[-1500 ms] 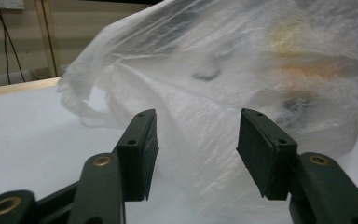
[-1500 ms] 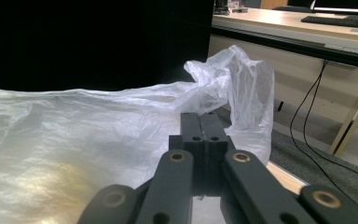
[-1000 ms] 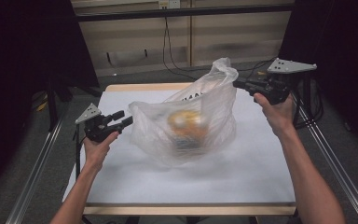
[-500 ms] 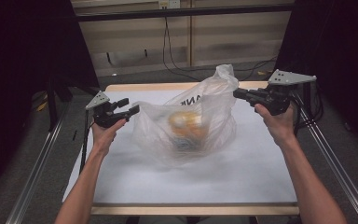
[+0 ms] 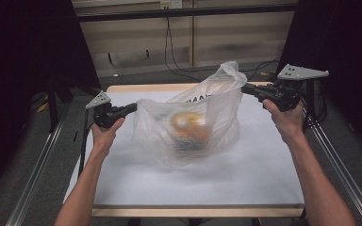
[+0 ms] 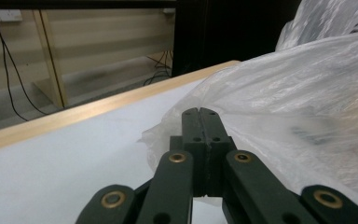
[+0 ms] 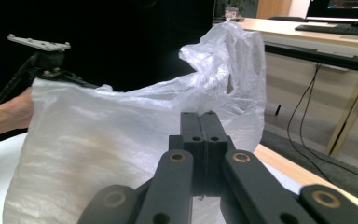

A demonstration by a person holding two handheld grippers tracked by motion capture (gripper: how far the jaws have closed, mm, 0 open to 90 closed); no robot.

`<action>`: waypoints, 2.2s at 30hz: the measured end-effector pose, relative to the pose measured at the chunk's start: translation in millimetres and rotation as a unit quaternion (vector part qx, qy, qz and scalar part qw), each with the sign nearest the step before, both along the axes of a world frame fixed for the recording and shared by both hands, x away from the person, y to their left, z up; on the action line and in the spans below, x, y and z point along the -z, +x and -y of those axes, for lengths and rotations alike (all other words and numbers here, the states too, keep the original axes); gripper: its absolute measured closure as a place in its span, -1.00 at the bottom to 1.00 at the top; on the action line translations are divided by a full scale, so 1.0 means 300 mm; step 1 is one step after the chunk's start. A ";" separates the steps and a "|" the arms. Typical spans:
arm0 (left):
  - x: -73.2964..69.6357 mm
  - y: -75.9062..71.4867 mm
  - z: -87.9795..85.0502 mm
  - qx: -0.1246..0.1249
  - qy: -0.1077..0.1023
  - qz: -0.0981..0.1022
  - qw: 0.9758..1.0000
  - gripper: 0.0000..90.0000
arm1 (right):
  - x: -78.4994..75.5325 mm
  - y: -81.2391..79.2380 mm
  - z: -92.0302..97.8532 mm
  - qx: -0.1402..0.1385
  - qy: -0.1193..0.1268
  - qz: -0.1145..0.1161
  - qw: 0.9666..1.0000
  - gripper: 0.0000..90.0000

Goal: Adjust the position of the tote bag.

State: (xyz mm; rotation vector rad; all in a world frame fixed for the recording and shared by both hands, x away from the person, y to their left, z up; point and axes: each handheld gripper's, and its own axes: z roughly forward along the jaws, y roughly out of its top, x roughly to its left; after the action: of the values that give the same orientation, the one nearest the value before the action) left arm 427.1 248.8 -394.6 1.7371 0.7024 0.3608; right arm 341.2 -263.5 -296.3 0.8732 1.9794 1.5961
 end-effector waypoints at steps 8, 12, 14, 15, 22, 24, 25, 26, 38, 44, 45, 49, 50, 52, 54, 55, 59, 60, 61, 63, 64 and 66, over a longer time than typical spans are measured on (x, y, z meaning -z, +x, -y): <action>-0.127 -0.054 -0.013 0.007 -0.011 0.040 0.999 1.00 | -0.042 -0.008 0.031 0.017 0.004 0.011 1.000 1.00; -0.171 -0.080 -0.021 0.016 -0.020 0.054 0.998 1.00 | -0.065 -0.018 0.038 0.019 0.004 0.016 1.000 1.00; -0.192 -0.096 -0.022 0.018 -0.014 0.062 0.998 1.00 | -0.074 -0.023 0.040 0.022 0.004 0.020 1.000 1.00; -0.198 -0.102 -0.022 0.019 -0.017 0.065 0.998 1.00 | -0.080 -0.029 0.041 0.026 0.005 0.023 0.999 1.00; -0.246 -0.188 -0.032 0.040 -0.013 0.093 0.995 1.00 | -0.101 -0.058 0.066 0.039 0.016 0.040 0.998 1.00; -0.261 -0.234 -0.034 0.053 -0.022 0.106 0.993 1.00 | -0.100 -0.073 0.069 0.042 0.013 0.045 0.998 1.00; -0.268 -0.255 -0.034 0.059 -0.021 0.113 0.992 1.00 | -0.100 -0.081 0.069 0.040 0.015 0.044 0.998 1.00; -0.276 -0.277 -0.031 0.061 -0.022 0.118 0.991 1.00 | -0.100 -0.090 0.068 0.041 0.012 0.046 0.998 1.00; -0.313 -0.402 -0.010 0.106 0.006 0.144 0.984 1.00 | -0.150 -0.158 0.095 0.053 0.032 0.081 0.995 1.00; -0.235 -0.428 0.016 0.124 0.038 0.125 0.984 1.00 | -0.089 -0.188 0.114 0.050 0.030 0.068 0.996 1.00; -0.223 -0.428 0.019 0.125 0.042 0.121 0.984 1.00 | -0.078 -0.188 0.116 0.050 0.030 0.064 0.996 1.00; -0.179 -0.414 0.038 0.133 0.060 0.108 0.983 1.00 | -0.039 -0.180 0.112 0.052 0.014 0.049 0.997 1.00; -0.169 -0.408 0.042 0.133 0.062 0.104 0.984 1.00 | -0.028 -0.174 0.110 0.051 0.011 0.044 0.998 1.00; -0.148 -0.400 0.055 0.138 0.068 0.095 0.984 1.00 | -0.006 -0.161 0.102 0.049 0.008 0.034 0.998 1.00; -0.133 -0.396 0.064 0.142 0.083 0.092 0.982 1.00 | 0.018 -0.148 0.091 0.048 0.001 0.025 0.999 1.00; -0.124 -0.396 0.070 0.144 0.087 0.088 0.982 1.00 | 0.031 -0.141 0.085 0.046 -0.003 0.018 0.999 1.00; -0.089 -0.386 0.086 0.146 0.099 0.077 0.981 1.00 | 0.081 -0.112 0.064 0.041 -0.013 -0.004 0.999 1.00; -0.082 -0.383 0.088 0.147 0.104 0.075 0.981 1.00 | 0.092 -0.104 0.061 0.040 -0.013 -0.009 0.999 1.00; -0.073 -0.381 0.092 0.145 0.104 0.071 0.981 1.00 | 0.103 -0.097 0.058 0.037 -0.012 -0.012 0.999 1.00; -0.054 -0.373 0.098 0.144 0.108 0.063 0.982 1.00 | 0.132 -0.074 0.053 0.036 -0.012 -0.022 0.999 1.00; -0.045 -0.369 0.100 0.142 0.114 0.062 0.981 1.00 | 0.143 -0.066 0.051 0.038 -0.010 -0.028 0.999 1.00; -0.031 -0.363 0.104 0.144 0.111 0.054 0.982 1.00 | 0.177 -0.041 0.046 0.037 -0.005 -0.039 0.999 1.00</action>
State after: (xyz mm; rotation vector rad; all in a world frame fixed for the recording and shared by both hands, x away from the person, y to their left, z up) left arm 318.3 217.6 -385.5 1.9825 0.3348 0.3394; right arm 328.8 -277.3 -349.4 1.0058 1.9822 1.5319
